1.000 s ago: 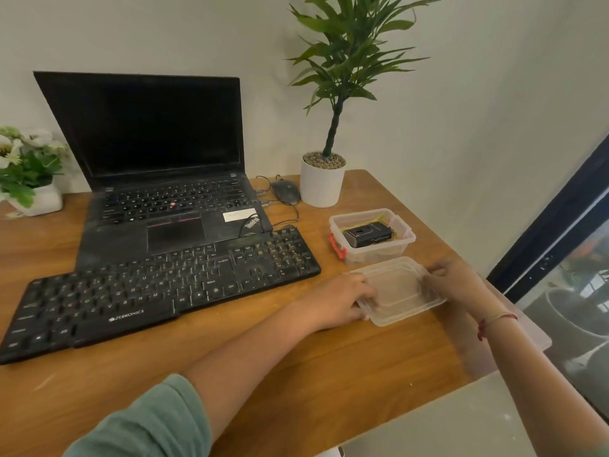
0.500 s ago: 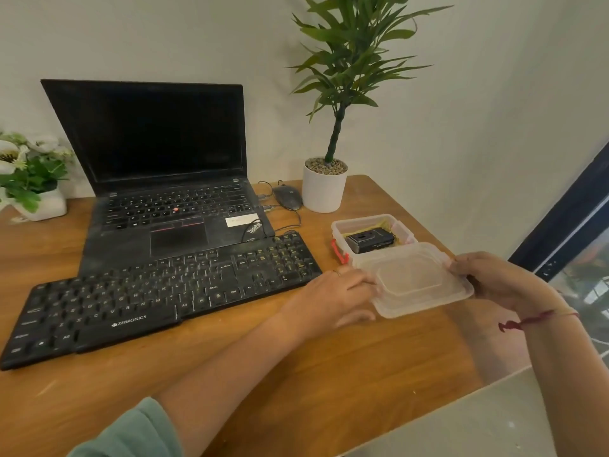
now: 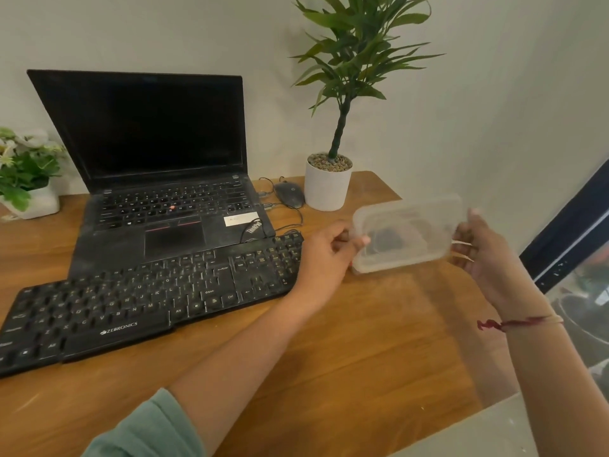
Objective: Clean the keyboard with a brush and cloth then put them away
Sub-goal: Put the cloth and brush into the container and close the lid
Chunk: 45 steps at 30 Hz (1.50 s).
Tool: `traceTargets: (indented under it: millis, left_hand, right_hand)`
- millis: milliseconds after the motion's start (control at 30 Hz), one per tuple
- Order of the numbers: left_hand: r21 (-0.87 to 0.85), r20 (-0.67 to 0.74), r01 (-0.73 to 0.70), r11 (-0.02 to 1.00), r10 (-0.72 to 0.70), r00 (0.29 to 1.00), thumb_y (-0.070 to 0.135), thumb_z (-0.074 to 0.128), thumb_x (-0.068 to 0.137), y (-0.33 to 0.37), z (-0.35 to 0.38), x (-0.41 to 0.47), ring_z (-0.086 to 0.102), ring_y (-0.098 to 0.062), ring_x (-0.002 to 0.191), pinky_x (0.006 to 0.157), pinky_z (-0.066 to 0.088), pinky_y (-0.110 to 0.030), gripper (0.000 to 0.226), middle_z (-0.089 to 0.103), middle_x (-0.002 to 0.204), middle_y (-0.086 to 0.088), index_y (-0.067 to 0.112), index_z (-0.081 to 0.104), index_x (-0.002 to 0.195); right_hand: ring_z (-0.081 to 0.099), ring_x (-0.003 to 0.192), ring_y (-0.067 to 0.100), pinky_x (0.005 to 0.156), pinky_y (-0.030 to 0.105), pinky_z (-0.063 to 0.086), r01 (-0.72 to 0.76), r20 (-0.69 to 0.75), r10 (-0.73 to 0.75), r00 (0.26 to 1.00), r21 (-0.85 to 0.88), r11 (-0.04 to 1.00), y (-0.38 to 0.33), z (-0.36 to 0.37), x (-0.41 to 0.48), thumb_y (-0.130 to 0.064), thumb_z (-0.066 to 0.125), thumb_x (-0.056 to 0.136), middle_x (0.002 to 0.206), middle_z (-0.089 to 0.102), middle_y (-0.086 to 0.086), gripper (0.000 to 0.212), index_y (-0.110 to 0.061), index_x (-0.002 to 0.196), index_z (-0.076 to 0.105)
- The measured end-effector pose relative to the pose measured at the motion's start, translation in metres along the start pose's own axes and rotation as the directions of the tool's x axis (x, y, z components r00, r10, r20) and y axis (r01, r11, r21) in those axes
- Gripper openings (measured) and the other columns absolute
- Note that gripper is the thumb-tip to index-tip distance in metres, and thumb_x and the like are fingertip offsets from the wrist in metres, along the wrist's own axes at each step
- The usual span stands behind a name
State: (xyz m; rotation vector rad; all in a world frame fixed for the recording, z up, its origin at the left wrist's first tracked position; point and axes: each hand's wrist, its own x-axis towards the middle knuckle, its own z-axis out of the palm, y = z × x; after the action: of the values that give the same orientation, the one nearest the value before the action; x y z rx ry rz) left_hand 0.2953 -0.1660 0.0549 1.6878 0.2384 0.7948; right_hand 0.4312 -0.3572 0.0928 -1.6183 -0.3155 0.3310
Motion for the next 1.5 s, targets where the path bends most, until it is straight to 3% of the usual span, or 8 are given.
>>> traceTargets:
  millis: [100,200,333,733,1000,1167,1300,1500]
  left_hand:
    - [-0.282,-0.009,0.392,0.876,-0.411,0.912,0.022,0.071,0.082,-0.007,0.011,0.018,0.056,-0.012,0.056,0.058,0.054,-0.028,0.03,0.065,0.077,-0.008,0.007,0.065,0.107]
    - [-0.297,-0.013,0.515,0.804,-0.543,0.84,0.021,0.077,0.076,-0.022,0.016,0.033,0.061,-0.015,0.065,0.068,0.058,-0.033,0.029,0.069,0.082,-0.01,0.006,0.066,0.098]
    - [-0.213,-0.003,0.533,0.819,-0.546,0.838,0.016,0.079,0.074,-0.031,0.019,0.038,0.064,-0.016,0.068,0.069,0.058,-0.032,0.029,0.069,0.084,-0.009,0.005,0.066,0.098]
    - [-0.106,-0.128,0.502,0.858,-0.513,0.849,0.016,0.083,0.068,-0.046,0.017,0.049,0.065,-0.014,0.082,0.075,0.058,-0.031,0.032,0.065,0.093,-0.004,0.015,0.062,0.092]
    - [0.025,-0.136,0.508,0.861,-0.5,0.855,0.024,0.077,0.073,-0.05,0.017,0.056,0.062,-0.015,0.091,0.081,0.055,-0.038,0.043,0.065,0.102,0.0,0.021,0.058,0.112]
    - [0.175,-0.048,0.479,0.86,-0.478,0.877,0.026,0.074,0.074,-0.043,0.014,0.065,0.058,-0.016,0.101,0.087,0.053,-0.036,0.062,0.058,0.119,0.001,0.017,0.05,0.131]
    - [0.227,0.033,0.491,0.841,-0.51,0.859,0.02,0.073,0.076,-0.035,0.011,0.075,0.066,-0.018,0.085,0.073,0.059,-0.036,0.042,0.063,0.108,-0.002,0.014,0.057,0.114]
    - [0.256,0.051,0.521,0.814,-0.55,0.834,0.02,0.072,0.078,-0.036,0.009,0.08,0.065,-0.021,0.076,0.072,0.057,-0.04,0.014,0.067,0.094,-0.006,0.018,0.059,0.084]
  right_hand:
    - [0.061,0.079,0.017,0.073,0.031,0.052,0.065,-0.072,-0.069,0.995,-0.054,0.996,0.011,0.009,0.007,-0.039,0.059,0.089,0.091,0.064,0.004,0.027,-0.014,0.092,0.066]
    - [0.06,0.075,0.018,0.065,0.027,0.053,0.055,-0.164,-0.081,0.983,-0.158,0.986,0.024,0.012,0.024,-0.02,0.058,0.093,0.087,0.065,0.006,0.017,-0.007,0.097,0.068]
    - [0.062,0.088,0.027,0.081,0.044,0.054,0.016,-0.253,-0.102,0.962,-0.318,0.948,0.042,0.013,0.043,-0.02,0.061,0.089,0.084,0.066,-0.001,0.01,-0.019,0.085,0.07]
    - [0.058,0.086,0.021,0.072,0.03,0.042,0.016,-0.234,-0.155,0.96,-0.507,0.862,0.049,0.026,0.061,-0.022,0.06,0.089,0.091,0.065,0.004,0.022,-0.009,0.102,0.072]
    - [0.056,0.084,0.022,0.057,0.021,0.039,0.014,-0.121,-0.092,0.988,-0.531,0.848,0.038,0.025,0.07,-0.022,0.057,0.09,0.086,0.062,0.003,0.018,-0.011,0.095,0.07]
    - [0.05,0.071,0.012,0.052,0.02,0.039,0.02,-0.002,-0.024,1.0,-0.504,0.863,0.036,0.027,0.073,-0.02,0.049,0.093,0.093,0.059,0.0,0.023,-0.014,0.108,0.065]
    - [0.052,0.072,0.011,0.053,0.019,0.038,0.061,0.016,-0.062,0.998,-0.499,0.864,0.038,0.032,0.08,-0.019,0.047,0.094,0.086,0.059,-0.004,0.024,-0.016,0.107,0.066]
    - [0.057,0.078,0.017,0.063,0.024,0.043,0.023,-0.055,-0.054,0.997,-0.454,0.891,0.049,0.036,0.088,-0.024,0.051,0.093,0.085,0.062,-0.004,0.019,-0.018,0.103,0.067]
